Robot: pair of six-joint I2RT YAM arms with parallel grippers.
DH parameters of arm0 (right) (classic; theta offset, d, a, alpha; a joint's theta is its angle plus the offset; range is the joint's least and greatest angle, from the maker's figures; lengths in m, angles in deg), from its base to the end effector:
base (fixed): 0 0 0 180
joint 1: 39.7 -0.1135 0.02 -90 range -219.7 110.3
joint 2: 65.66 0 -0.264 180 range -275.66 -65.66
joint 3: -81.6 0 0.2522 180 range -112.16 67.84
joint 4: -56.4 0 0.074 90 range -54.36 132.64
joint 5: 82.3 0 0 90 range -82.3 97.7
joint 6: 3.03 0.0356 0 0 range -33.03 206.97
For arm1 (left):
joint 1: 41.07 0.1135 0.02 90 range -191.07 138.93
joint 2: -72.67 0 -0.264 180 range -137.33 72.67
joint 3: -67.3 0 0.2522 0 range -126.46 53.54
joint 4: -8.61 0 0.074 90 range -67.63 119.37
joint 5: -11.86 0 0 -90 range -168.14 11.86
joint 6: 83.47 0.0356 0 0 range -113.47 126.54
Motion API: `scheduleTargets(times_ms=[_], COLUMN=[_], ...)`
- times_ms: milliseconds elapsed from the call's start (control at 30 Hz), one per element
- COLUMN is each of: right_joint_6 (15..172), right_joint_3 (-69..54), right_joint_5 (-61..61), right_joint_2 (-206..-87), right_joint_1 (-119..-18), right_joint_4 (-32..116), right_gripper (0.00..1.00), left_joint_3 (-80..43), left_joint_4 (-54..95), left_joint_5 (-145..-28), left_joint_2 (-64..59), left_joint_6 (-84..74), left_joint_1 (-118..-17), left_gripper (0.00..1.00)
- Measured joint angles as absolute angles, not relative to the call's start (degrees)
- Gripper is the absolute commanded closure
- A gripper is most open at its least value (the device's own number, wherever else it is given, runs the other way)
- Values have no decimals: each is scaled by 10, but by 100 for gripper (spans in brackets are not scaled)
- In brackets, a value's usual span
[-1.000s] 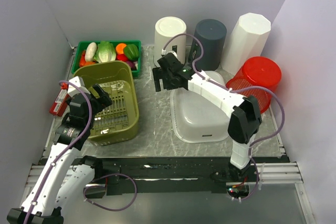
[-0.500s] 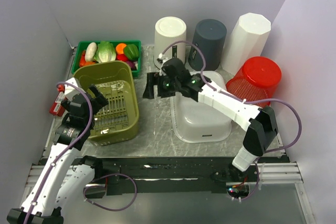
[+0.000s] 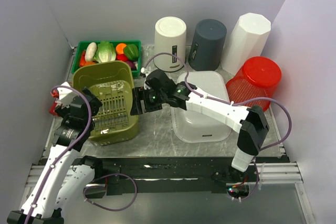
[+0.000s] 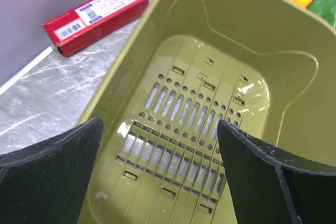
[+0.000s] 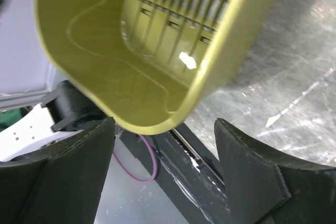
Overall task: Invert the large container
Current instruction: Adjust the container at the center of the board, then move the container to the center of the board.
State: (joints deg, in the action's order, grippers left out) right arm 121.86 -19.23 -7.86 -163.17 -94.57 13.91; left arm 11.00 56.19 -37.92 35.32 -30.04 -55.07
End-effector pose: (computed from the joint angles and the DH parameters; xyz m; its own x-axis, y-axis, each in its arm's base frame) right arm 0.2167 0.3247 0.3214 -0.8172 -0.2039 -0.5390 -0.5365 0.6107 0.5824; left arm 0.1390 -0.0110 0.3071 -0.1558 -0.4300 -0.8893 -0.5703 0.7742 -0.2745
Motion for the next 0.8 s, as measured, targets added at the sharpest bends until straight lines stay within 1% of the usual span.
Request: scheduleTargets(times_ms=[333,633,800], right_joint_6=[1200,1187,1186], right_joint_3=[-204,-231,-251], right_joint_5=[-47,-22,-1], right_joint_2=[-1673,-1696,-1721], right_joint_1=[-947,-947,-947], right_joint_4=[93,78,75], right_gripper=[29,27,28], left_joint_3=[107,105,105], left_joint_4=[574,577,573], left_joint_5=[-346,-347,-352], left_joint_2=[375,359,359], left_joint_6=[-319,-321,-319], left_joint_1=[-550,-548,-548], left_gripper=[4,4,4])
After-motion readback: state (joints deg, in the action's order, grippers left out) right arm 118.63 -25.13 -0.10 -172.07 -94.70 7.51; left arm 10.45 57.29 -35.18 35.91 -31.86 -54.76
